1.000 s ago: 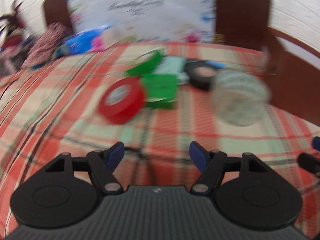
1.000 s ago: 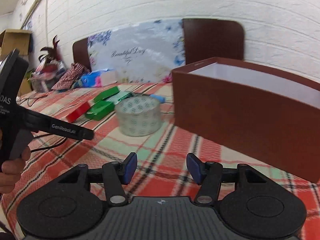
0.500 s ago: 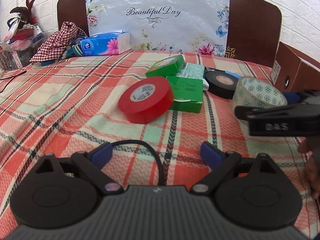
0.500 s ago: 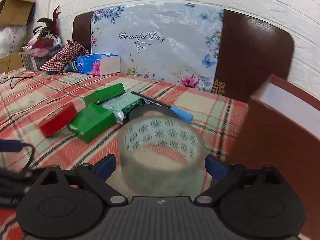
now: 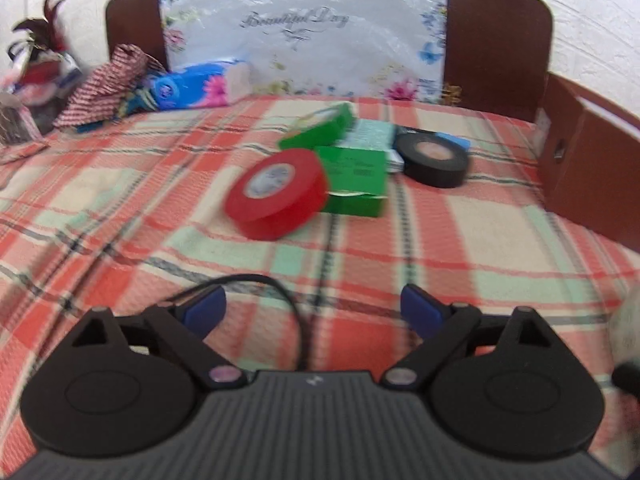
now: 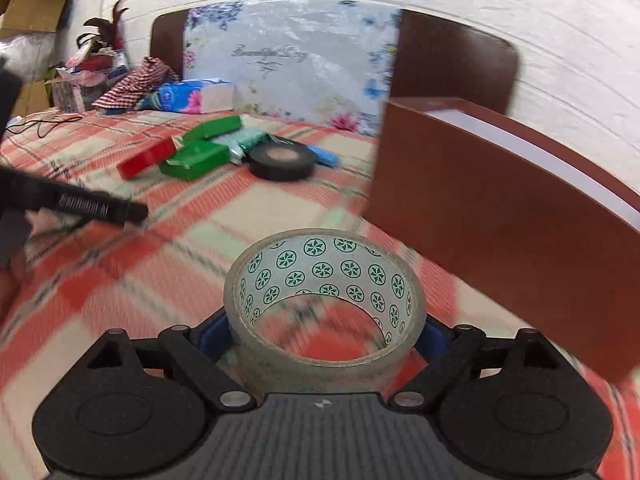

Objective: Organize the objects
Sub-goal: 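Grasp the clear patterned tape roll with the right gripper, then carry the clear tape into the brown box and open the right gripper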

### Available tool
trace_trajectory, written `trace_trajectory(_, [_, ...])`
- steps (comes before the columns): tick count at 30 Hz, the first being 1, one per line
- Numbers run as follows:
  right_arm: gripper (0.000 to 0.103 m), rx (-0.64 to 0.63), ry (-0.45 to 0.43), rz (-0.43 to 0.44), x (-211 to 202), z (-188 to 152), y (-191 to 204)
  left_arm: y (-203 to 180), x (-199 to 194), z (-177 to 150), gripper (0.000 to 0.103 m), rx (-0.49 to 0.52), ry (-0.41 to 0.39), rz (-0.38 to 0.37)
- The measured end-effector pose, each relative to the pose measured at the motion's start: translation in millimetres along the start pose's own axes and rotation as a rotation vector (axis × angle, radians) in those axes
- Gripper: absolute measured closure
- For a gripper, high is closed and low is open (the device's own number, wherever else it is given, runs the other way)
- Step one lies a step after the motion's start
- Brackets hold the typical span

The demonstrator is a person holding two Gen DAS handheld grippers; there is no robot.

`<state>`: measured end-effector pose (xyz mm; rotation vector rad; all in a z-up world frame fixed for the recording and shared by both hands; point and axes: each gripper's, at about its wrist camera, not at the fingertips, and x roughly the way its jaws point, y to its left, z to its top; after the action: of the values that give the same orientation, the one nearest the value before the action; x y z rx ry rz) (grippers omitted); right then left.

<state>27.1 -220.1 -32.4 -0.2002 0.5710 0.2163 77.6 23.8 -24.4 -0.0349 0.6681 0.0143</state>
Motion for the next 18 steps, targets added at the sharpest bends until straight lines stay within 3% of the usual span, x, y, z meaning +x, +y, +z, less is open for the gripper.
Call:
trace_trajectory(2, [0.011,0.053,-0.006,-0.025,-15,-12,-12,-19,-13,8,0.012,-0.021,0.018,-0.142])
trace_trajectory(3, [0.006,0.078,0.001,-0.035,-18,-17,-17,-35,-21,13,0.012,-0.001,0.021,-0.204])
trace_trajectory(5, [0.005,0.112,0.013,-0.022,-19,-23,-22,-68,-38,19,0.012,0.074,0.019,-0.330])
trace_trajectory(8, [0.006,0.101,0.010,-0.024,-19,-23,-20,-111,-53,20,0.012,0.165,0.055,-0.452])
trace_trajectory(9, [0.007,0.097,0.007,-0.024,-20,-24,-20,-123,-53,18,0.013,0.195,0.081,-0.466])
trace_trajectory(14, [0.015,0.098,-0.011,0.005,-21,-26,-20,-159,-28,-4,0.051,0.292,0.260,-0.440])
trace_trajectory(15, [0.015,0.086,-0.009,0.004,-22,-26,-18,-160,-25,-7,0.056,0.272,0.281,-0.472])
trace_trajectory(16, [0.015,0.077,-0.019,-0.001,-23,-27,-17,-161,-25,-7,0.072,0.260,0.295,-0.509])
trace_trajectory(18, [0.015,0.071,-0.042,-0.009,-28,-26,-17,-170,-36,-6,0.075,0.306,0.270,-0.493])
